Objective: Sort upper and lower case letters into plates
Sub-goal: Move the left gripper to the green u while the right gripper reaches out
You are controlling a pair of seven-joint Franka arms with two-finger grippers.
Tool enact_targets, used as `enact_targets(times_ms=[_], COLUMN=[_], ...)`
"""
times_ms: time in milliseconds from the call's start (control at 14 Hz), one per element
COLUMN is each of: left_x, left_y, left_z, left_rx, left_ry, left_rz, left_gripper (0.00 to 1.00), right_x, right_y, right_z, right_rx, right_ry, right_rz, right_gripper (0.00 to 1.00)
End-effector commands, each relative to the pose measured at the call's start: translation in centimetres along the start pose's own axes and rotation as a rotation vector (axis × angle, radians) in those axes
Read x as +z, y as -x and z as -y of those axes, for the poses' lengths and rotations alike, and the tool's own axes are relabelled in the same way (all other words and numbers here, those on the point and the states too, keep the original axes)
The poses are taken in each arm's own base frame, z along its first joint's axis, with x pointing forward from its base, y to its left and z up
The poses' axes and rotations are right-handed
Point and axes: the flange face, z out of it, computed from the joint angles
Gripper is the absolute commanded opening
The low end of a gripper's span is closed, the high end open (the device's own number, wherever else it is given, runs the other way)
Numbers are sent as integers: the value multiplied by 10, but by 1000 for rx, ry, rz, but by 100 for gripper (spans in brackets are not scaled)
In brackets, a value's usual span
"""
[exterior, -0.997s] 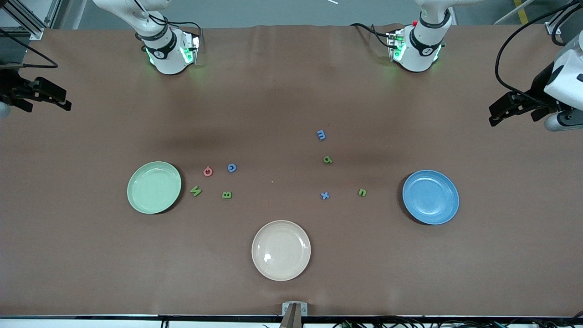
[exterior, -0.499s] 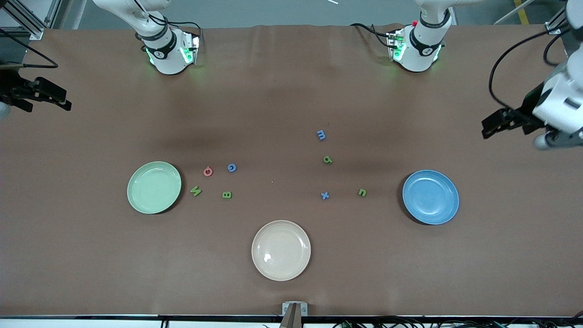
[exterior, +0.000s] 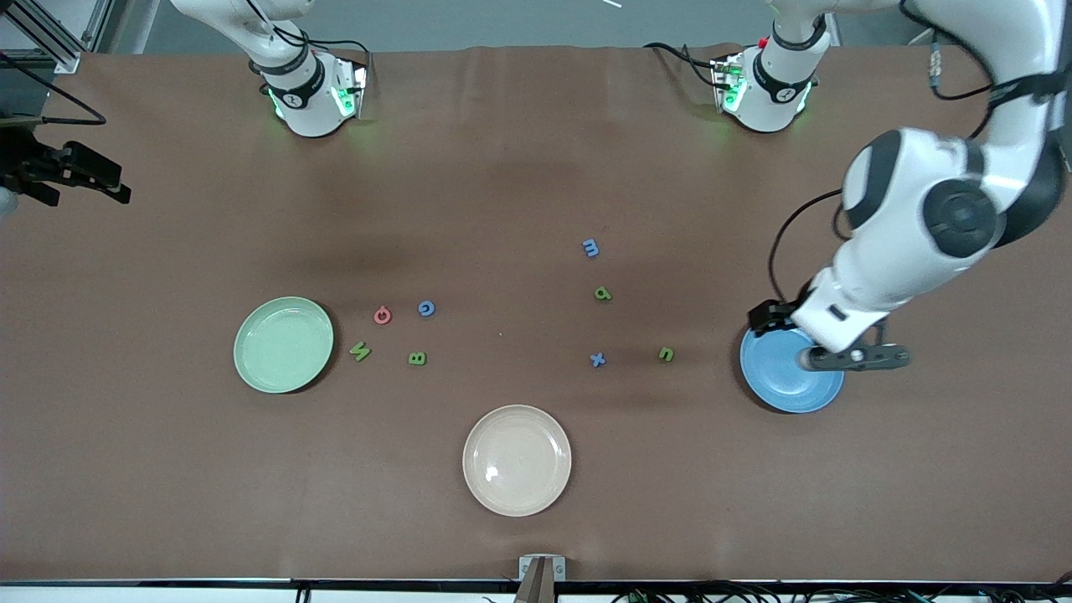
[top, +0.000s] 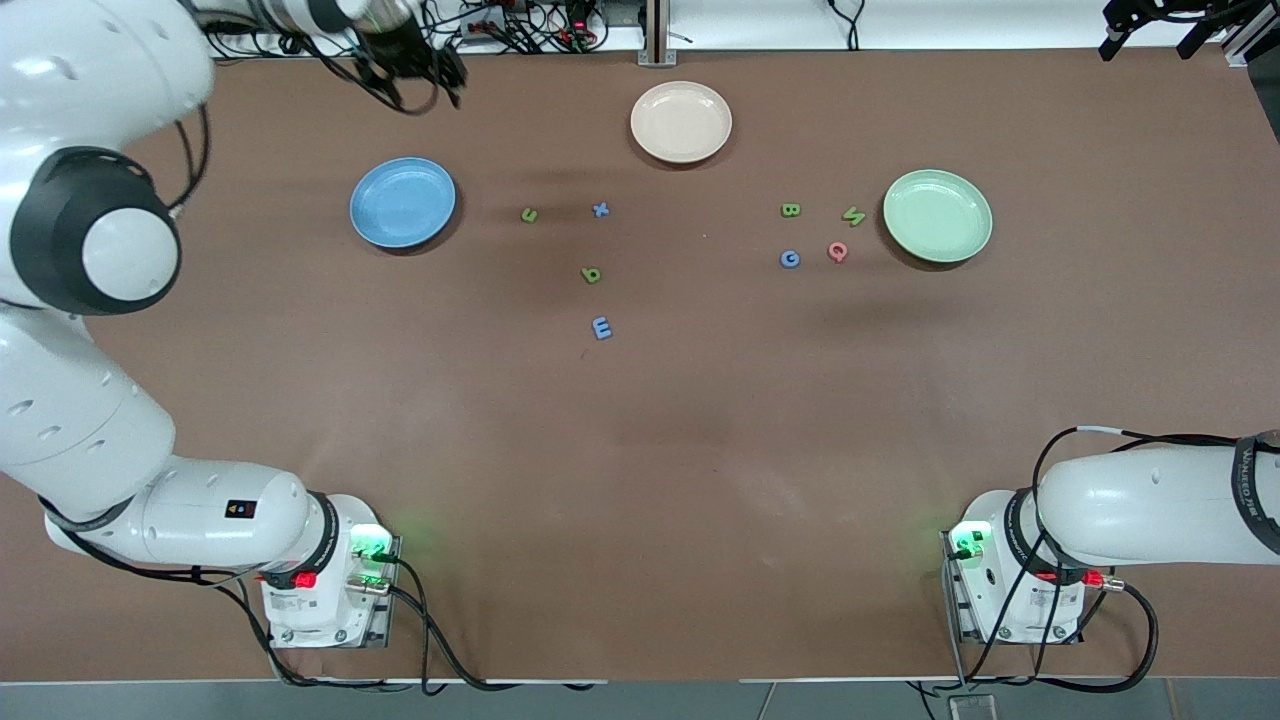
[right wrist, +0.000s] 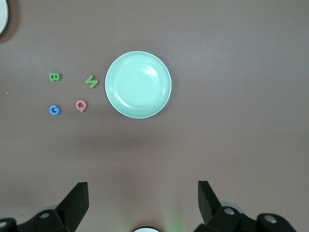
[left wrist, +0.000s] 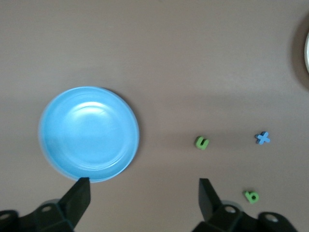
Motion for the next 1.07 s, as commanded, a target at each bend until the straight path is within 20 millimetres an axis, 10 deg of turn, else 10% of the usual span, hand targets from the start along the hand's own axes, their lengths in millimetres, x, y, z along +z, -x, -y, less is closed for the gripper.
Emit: enact_targets(times_ms=[0,285,997], left_x=[57,125,214], left_y=[16,33,39], left_z=[-29,-80,-86], left_rx=[36,131,255], left_ry=[31,30,-35], left_rz=[-14,23,14], left_gripper=[93,74,61], right_x=[-4,-9,9], right_y=[8,7,-22], right_z=[0,-2,-10], right_rx=[6,1,23], right_ry=[15,16,7], right_rz=[-5,-8,9], right_gripper=[100,100,100])
